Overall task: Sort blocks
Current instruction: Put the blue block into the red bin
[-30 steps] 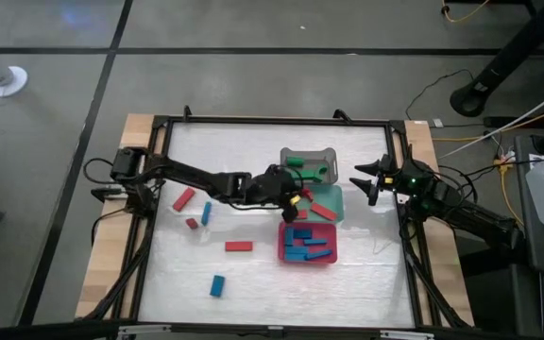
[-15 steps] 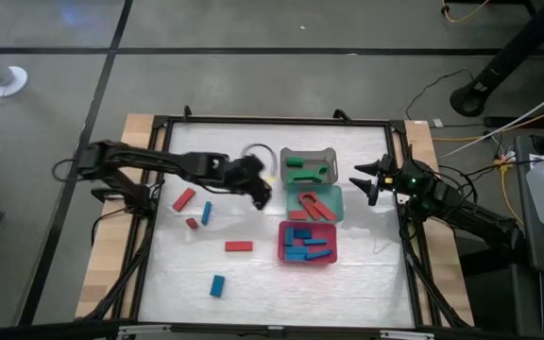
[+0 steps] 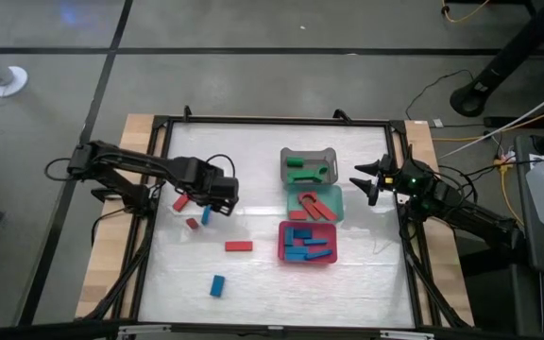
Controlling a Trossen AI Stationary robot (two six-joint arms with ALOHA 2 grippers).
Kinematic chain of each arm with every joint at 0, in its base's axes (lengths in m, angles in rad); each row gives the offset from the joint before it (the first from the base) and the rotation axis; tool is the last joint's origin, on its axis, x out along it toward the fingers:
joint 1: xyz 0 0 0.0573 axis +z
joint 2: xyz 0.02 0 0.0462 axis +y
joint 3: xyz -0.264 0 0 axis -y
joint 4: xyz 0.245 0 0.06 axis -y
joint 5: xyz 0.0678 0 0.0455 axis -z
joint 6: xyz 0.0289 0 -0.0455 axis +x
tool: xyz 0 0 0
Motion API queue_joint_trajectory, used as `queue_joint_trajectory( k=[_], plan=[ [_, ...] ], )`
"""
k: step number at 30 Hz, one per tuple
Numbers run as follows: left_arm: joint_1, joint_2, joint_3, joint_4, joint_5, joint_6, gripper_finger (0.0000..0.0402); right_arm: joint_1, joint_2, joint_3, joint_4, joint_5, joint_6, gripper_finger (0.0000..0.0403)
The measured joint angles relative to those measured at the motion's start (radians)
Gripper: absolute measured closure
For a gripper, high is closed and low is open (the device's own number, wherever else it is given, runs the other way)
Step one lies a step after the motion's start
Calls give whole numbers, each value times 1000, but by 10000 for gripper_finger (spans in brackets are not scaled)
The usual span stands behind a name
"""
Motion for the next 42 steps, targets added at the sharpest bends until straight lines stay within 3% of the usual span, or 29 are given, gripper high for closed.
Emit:
queue_joint_trajectory(
  k=[17, 22, 25, 31, 36, 42],
  plan=[
    [5, 2, -335, 280, 17, -65, 224, 0, 0, 0, 0, 0, 0, 139],
    [5, 2, -430, 461, 36, -48, 226, 0, 0, 0, 0, 0, 0, 139],
    [5, 2, -462, 542, 53, -3, 248, 0, 0, 0, 0, 0, 0, 139],
    [5, 1, -465, 530, 56, 2, 361, 0, 0, 0, 0, 0, 0, 139],
    [4, -2, -413, 624, 79, 44, 364, 0, 0, 0, 0, 0, 0, 139],
    [23, -5, -327, 1025, 74, 161, 363, 0, 0, 0, 0, 0, 0, 139]
  ],
)
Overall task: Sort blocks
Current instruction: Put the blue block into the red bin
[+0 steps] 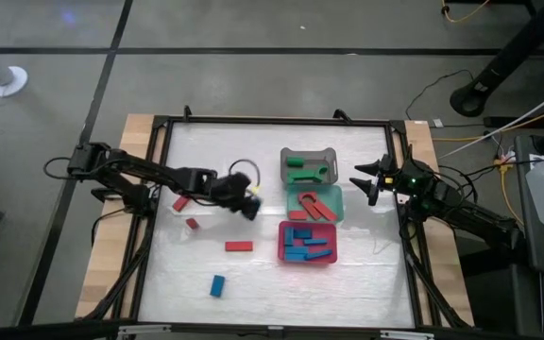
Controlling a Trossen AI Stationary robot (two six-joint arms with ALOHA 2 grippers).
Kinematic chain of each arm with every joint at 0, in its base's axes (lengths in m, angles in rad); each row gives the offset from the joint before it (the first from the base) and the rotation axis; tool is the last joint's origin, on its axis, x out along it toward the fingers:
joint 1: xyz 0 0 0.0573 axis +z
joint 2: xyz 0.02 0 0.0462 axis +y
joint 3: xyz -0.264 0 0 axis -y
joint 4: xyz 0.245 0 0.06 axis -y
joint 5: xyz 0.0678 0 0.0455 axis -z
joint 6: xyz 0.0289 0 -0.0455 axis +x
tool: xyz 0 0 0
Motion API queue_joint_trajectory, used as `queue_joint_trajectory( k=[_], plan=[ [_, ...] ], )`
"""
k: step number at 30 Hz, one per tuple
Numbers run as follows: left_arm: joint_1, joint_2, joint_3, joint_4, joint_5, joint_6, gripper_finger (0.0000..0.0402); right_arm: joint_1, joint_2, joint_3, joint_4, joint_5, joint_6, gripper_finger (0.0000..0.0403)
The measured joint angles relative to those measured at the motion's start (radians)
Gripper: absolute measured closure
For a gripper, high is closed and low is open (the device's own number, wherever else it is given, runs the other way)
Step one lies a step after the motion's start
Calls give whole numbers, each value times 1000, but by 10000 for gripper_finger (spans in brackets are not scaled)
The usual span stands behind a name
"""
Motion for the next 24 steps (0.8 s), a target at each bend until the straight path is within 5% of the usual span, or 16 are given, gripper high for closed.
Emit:
queue_joint_trajectory(
  k=[6, 14, 24],
  plan=[
    [2, 0, 5, 471, -69, 135, 359, 0, 0, 0, 0, 0, 0, 139],
    [-76, 19, 4, 554, -78, 255, 350, 0, 0, 0, 0, 0, 0, 139],
    [-134, 217, 50, 663, -81, 466, 337, 0, 0, 0, 0, 0, 0, 139]
  ],
)
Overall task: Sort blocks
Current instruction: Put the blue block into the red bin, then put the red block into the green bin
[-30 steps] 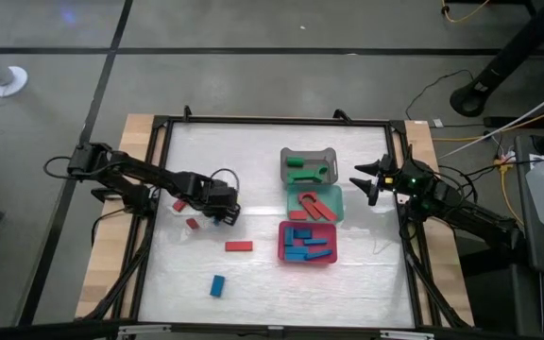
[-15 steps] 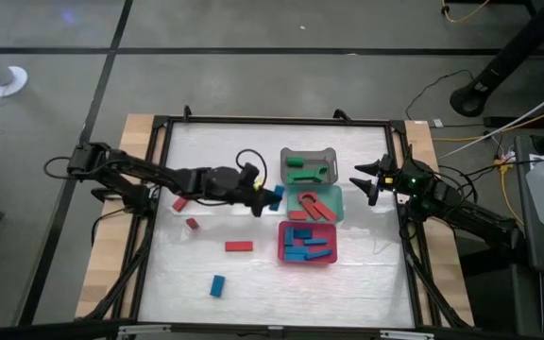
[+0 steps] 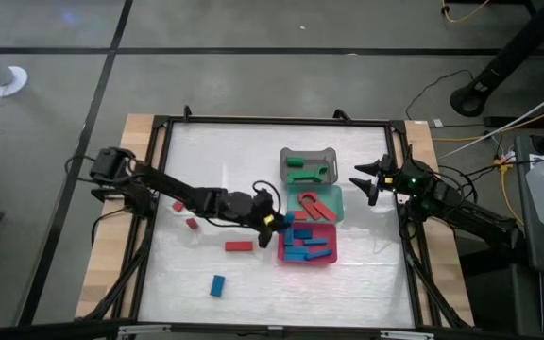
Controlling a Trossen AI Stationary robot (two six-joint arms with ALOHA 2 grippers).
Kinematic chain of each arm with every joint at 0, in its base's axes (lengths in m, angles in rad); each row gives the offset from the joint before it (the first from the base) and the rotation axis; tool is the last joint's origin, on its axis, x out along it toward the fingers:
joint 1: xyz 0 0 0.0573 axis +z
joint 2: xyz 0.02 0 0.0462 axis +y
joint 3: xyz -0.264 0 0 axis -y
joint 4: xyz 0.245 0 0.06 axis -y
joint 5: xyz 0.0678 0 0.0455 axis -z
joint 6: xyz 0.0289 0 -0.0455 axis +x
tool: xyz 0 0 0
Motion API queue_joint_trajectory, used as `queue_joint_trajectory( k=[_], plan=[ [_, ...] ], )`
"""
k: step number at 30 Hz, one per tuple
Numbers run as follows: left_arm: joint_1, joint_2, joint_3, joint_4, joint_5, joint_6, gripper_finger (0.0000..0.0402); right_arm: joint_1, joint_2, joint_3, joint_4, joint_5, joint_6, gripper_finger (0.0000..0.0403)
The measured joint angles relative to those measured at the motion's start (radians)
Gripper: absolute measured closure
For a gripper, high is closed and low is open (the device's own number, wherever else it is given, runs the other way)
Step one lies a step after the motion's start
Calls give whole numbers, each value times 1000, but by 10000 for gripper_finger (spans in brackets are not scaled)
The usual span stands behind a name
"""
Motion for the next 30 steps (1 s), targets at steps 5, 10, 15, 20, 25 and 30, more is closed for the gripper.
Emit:
queue_joint_trajectory(
  k=[5, 10, 15, 20, 25, 30],
  plan=[
    [11, 79, 2, -8, -1, 32, 312, 0, 0, 0, 0, 0, 0, 139],
    [11, 115, 2, -8, 1, 14, 271, 0, 0, 0, 0, 0, 0, 139],
    [11, 113, 2, -4, 61, 18, 238, 0, 0, 0, 0, 0, 0, 139],
    [11, 62, 2, -92, 176, 83, 232, 0, 0, 0, 0, 0, 0, 139],
    [-3, -6, 2, -375, 305, 180, 237, 0, 0, 0, 0, 0, 0, 139],
    [-41, -23, 2, -661, 309, 255, 233, 0, 0, 0, 0, 0, 0, 139]
  ],
)
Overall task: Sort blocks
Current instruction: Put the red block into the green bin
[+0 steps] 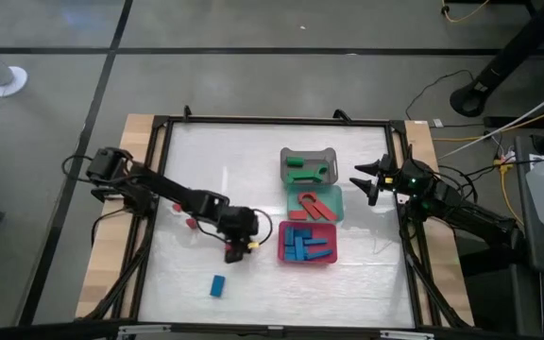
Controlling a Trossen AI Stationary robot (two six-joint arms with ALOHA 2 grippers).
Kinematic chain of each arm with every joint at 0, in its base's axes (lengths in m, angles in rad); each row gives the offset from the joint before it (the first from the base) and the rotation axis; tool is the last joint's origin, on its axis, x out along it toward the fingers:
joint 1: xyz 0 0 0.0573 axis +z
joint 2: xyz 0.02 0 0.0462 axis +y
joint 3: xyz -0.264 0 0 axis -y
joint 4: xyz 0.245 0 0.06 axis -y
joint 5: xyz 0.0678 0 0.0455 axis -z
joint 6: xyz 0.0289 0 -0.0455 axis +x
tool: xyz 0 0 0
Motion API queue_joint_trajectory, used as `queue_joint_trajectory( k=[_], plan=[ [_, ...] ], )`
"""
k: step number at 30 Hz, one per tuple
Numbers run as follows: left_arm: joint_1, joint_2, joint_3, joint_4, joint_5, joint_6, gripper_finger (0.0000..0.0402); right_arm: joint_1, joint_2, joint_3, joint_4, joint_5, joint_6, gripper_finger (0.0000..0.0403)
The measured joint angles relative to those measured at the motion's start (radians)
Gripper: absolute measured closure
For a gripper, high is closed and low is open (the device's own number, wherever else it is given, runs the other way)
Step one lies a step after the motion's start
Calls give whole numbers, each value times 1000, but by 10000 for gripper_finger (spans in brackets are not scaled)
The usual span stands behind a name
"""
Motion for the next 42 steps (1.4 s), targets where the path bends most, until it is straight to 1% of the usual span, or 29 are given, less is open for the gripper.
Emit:
queue_joint_trajectory(
  k=[4, 7, 10, 21, 25, 32, 35, 39, 40, 42],
  plan=[
    [-26, 13, 0, -123, -36, 7, 232, 0, 0, 0, 0, 0, 0, 139],
    [-36, 11, 0, -139, -80, 6, 231, 0, 0, 0, 0, 0, 0, 139],
    [-36, 11, 0, -122, -119, -12, 231, 0, 0, 0, 0, 0, 0, 139],
    [-35, 21, -1, -115, -125, -24, 230, 0, 0, 0, 0, 0, 0, 139],
    [-35, 37, -1, -138, -125, -24, 230, 0, 0, 0, 0, 0, 0, 139],
    [-34, 70, 1, -126, -130, -43, 231, 0, -1, 0, 0, 0, 0, 139],
    [-33, 65, 1, -128, -131, -44, 245, 0, 0, 0, 0, 0, 0, 139],
    [-18, 45, -3, -96, -117, -65, 298, 0, 0, 0, 0, 0, 0, 139],
    [-10, 40, -3, -70, -112, -74, 305, 0, 0, 0, 0, 0, 0, 139],
    [15, 25, -3, -21, -111, -102, 305, 0, 0, 0, 0, 0, 0, 139]
  ],
)
